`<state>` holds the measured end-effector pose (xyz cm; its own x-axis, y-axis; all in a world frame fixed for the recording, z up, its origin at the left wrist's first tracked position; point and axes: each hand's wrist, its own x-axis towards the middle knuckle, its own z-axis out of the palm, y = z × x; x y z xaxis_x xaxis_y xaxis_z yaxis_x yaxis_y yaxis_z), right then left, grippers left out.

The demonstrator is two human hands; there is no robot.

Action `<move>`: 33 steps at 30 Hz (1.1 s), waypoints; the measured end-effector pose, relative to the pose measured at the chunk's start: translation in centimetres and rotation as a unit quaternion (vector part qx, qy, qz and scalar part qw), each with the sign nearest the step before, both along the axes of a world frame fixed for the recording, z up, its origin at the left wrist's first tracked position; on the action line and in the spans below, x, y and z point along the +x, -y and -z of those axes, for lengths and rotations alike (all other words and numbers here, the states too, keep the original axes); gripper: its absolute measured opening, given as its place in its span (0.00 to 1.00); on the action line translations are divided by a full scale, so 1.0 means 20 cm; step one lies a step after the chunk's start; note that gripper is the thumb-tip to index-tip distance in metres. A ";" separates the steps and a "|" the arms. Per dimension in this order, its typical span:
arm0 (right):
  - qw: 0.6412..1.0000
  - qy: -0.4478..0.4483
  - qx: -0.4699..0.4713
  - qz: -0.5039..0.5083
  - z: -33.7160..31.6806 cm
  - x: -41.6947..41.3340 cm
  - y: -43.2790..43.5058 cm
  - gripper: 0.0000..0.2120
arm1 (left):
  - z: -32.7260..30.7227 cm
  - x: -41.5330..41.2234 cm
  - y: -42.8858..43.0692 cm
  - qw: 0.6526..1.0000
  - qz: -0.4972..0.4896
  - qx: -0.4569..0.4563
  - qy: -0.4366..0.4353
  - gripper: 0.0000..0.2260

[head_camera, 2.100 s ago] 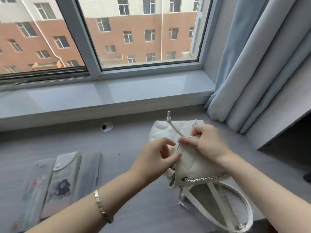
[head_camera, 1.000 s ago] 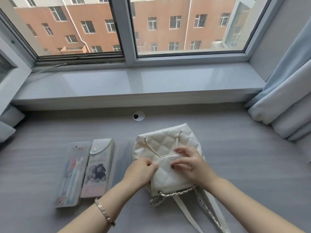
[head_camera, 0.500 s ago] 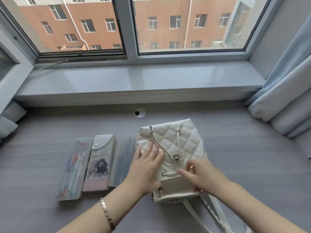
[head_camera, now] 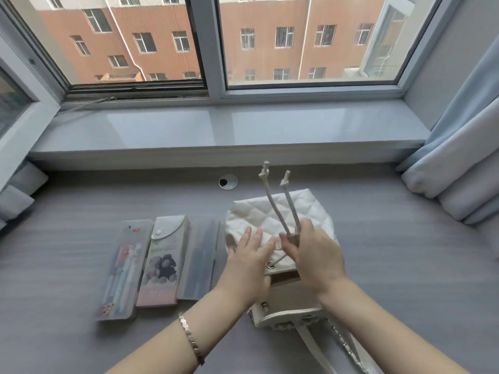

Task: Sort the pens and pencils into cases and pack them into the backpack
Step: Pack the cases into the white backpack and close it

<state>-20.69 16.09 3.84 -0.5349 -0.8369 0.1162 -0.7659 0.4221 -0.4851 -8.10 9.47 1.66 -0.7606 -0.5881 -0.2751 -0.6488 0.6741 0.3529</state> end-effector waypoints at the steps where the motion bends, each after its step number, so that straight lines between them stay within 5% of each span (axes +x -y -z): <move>1: 0.999 0.037 -0.038 0.002 -0.04 -0.02 0.04 0.12 | 0.00 0.00 0.01 1.000 0.002 0.007 -0.010 0.33; 10: 0.977 0.165 -0.138 -0.004 -0.35 -0.12 0.45 0.13 | 0.02 0.04 0.06 0.998 0.036 0.046 -0.002 0.31; 14: 0.980 0.193 0.046 0.010 -0.17 -0.12 0.39 0.19 | 0.04 0.08 0.05 0.996 0.081 -0.012 0.035 0.28; 17: 0.980 0.080 0.176 0.050 -0.07 -0.10 0.24 0.32 | 0.05 0.08 0.03 0.995 0.074 -0.068 0.022 0.20; 22: 0.986 -0.007 -0.075 -0.151 -0.07 0.06 -0.03 0.06 | -0.03 0.01 0.08 0.988 -0.003 -0.097 -0.119 0.07; 26: 0.971 -0.093 -0.111 -0.192 -0.14 0.06 -0.05 0.05 | -0.13 -0.07 0.15 0.982 -0.078 -0.051 -0.164 0.10; 29: 0.971 -0.092 0.065 -0.211 -0.13 0.05 0.01 0.12 | -0.19 -0.14 0.22 0.974 -0.143 -0.015 -0.175 0.14; 31: 0.935 -0.103 0.248 -0.231 -0.08 0.04 0.04 0.16 | -0.23 -0.17 0.26 0.976 -0.145 0.002 -0.160 0.15; 33: 0.901 -0.148 0.309 -0.267 -0.06 0.04 0.07 0.12 | -0.26 -0.20 0.31 0.976 -0.162 0.010 -0.146 0.14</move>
